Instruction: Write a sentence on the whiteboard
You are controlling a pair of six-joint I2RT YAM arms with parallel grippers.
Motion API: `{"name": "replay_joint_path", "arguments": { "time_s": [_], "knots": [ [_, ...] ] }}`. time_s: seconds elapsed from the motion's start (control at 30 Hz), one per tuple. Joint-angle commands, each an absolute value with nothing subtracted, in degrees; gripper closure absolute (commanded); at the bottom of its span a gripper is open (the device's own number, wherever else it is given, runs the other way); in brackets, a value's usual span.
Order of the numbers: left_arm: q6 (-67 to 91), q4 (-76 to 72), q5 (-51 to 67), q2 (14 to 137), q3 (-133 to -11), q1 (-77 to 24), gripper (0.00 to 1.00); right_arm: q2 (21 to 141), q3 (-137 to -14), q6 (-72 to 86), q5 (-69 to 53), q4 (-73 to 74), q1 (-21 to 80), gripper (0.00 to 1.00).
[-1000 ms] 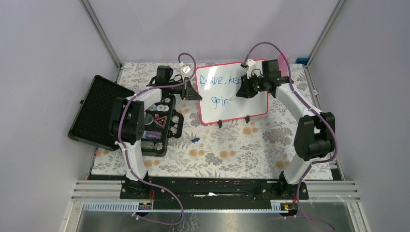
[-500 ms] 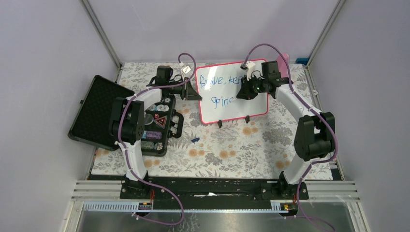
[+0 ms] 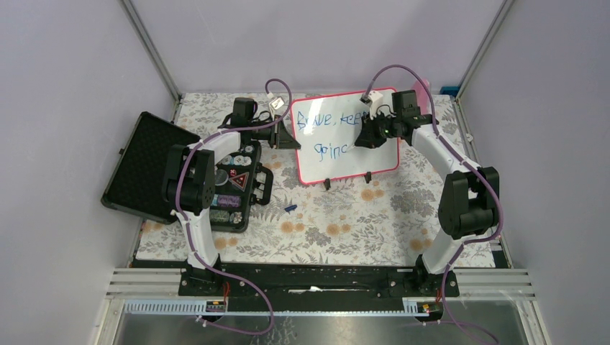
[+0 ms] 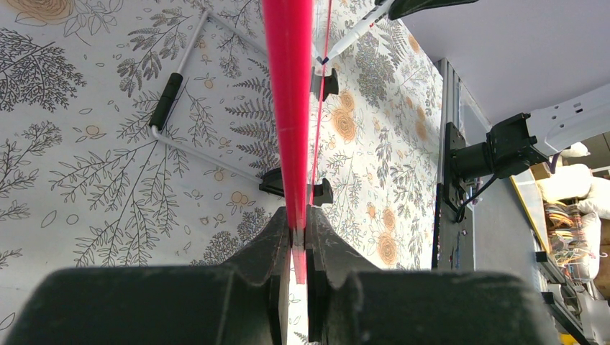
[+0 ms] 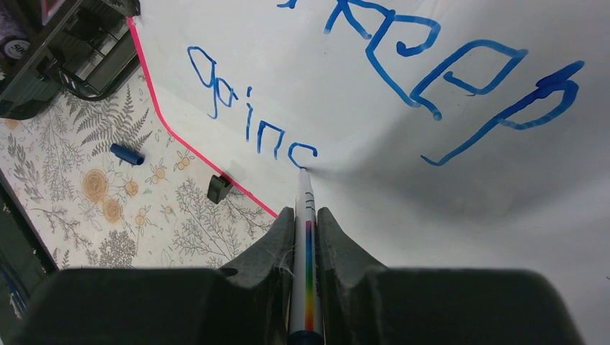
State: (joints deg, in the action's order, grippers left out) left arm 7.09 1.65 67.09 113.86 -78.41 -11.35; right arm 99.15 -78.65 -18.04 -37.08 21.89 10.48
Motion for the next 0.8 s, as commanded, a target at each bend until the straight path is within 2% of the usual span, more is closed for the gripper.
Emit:
{"name": "replay_joint_path", "arguments": {
  "time_s": [0.0, 0.43, 0.77],
  "knots": [
    [6.0, 1.0, 68.6, 114.0, -80.8, -11.2, 1.0, 97.7, -81.9, -19.6, -34.5, 20.6, 9.7, 1.0],
    [5.8, 1.1, 68.5, 113.8, -80.7, -11.2, 1.0, 98.6, -83.7, -19.0, -34.8, 20.7, 9.6, 1.0],
    [5.9, 1.1, 68.6, 114.2, -80.7, -11.2, 1.0, 97.8, -80.3, -19.8, -35.2, 20.7, 9.6, 1.0]
  ]
}}
